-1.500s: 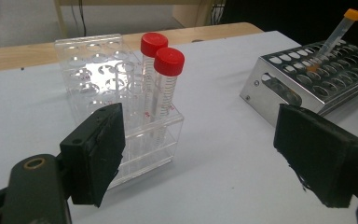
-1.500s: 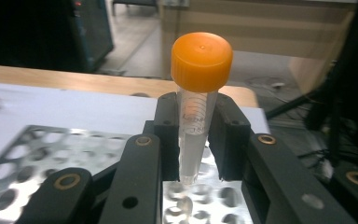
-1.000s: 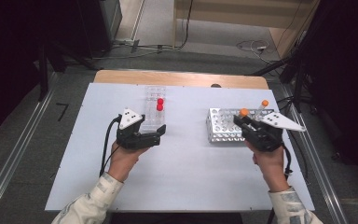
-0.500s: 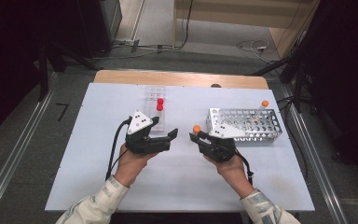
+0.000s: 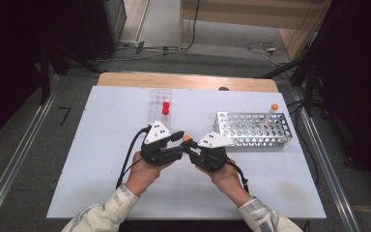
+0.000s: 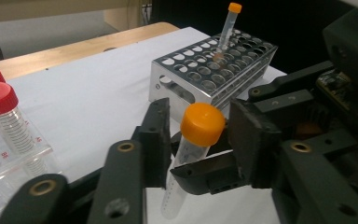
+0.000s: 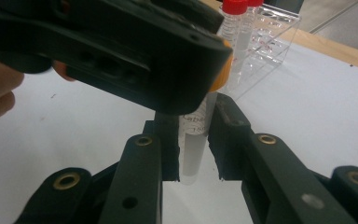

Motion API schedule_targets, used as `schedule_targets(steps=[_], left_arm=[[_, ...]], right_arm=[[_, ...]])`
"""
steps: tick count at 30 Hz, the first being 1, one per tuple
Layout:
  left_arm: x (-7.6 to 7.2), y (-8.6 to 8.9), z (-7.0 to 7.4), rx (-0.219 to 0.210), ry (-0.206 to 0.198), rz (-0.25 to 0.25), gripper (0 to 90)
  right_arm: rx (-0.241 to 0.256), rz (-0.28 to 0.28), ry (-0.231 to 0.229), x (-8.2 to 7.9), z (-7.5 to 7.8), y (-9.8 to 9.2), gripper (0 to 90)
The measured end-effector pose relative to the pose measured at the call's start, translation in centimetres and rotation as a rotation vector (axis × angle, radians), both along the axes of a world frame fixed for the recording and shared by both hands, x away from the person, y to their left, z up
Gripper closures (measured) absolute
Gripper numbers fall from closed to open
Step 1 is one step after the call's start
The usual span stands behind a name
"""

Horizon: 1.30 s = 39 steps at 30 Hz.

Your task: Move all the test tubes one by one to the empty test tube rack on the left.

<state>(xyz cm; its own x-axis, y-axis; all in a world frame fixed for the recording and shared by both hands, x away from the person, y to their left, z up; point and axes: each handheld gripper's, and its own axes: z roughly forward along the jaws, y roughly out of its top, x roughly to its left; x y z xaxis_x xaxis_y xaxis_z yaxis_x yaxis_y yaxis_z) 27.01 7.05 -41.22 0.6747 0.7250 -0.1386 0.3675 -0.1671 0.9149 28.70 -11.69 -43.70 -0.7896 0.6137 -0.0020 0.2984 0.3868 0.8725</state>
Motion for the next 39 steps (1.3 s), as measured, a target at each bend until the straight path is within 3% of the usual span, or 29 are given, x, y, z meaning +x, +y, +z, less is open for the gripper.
schedule_targets(steps=[9, 15, 22, 30, 34, 39], left_arm=[[0.3, 0.1, -0.3, 0.004, 0.003, -0.002, 70.4], [0.3, 1.0, 0.0, -0.008, -0.004, 0.022, 70.4], [0.8, 2.9, 0.6, -0.035, -0.002, 0.064, 70.3], [1.9, 6.4, 2.3, -0.045, -0.008, 0.180, 70.3], [3.2, 8.5, 3.2, -0.044, -0.015, 0.262, 70.3], [4.9, 9.7, 4.0, -0.051, -0.022, 0.319, 70.3]], right_arm=[[-0.006, 0.012, 0.011, 0.1, -0.3, 0.0, 69.9], [-0.006, 0.026, 0.015, 0.0, 0.0, -0.7, 46.9], [0.008, -0.027, 0.015, 0.2, 0.2, -3.6, 40.6], [0.015, -0.104, 0.032, 0.2, 0.0, -7.5, 36.7], [0.028, -0.131, 0.036, -0.2, 0.1, -9.2, 36.7], [0.040, -0.160, 0.027, -0.4, 0.3, -10.7, 36.6]])
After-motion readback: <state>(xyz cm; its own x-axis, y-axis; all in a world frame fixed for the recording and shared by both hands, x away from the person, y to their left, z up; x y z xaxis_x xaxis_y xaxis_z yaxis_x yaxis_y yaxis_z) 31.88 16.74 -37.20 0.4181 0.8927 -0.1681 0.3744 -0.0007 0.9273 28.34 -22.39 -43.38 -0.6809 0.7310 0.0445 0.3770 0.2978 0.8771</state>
